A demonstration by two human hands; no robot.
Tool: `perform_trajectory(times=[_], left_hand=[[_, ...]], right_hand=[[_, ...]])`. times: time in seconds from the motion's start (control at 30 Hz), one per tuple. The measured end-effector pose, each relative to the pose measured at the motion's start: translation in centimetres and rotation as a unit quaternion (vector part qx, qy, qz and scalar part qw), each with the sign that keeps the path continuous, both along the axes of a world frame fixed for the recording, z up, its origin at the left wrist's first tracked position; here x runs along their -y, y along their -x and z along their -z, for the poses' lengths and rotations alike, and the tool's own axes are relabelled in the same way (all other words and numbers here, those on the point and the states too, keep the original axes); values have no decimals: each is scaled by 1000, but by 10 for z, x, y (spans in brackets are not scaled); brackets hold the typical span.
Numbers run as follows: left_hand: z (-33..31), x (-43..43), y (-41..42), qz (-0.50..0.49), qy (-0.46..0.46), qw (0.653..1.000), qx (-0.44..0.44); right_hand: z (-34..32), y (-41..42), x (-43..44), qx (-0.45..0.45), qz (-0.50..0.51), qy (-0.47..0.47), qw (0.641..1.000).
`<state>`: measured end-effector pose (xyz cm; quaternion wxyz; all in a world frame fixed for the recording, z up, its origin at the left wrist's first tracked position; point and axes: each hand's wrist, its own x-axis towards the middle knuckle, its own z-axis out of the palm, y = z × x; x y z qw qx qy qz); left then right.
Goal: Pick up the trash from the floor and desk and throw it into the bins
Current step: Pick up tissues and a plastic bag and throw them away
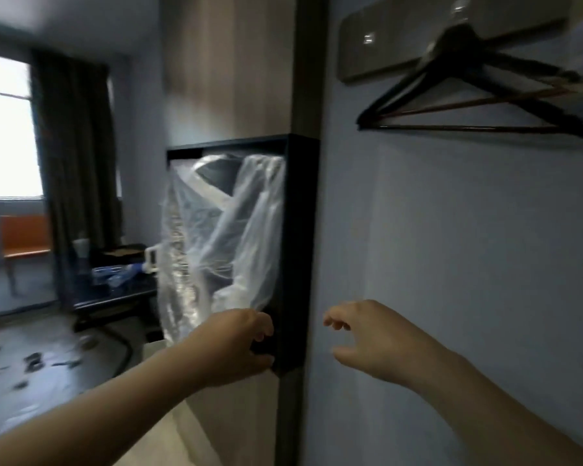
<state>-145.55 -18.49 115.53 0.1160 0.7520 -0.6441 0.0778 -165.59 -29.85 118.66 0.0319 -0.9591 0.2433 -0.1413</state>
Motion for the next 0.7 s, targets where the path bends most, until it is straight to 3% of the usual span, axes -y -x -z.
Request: perform_trajectory(times=[0.37,0.7], left_hand=[[53,-279,-181,-237,-47,968,-61],[104,-388,-269,-333,-53,932,-134]], right_hand=[[58,-265,-197,-42,-214,-40,975],[110,-394,-271,-121,-297,-62,945]])
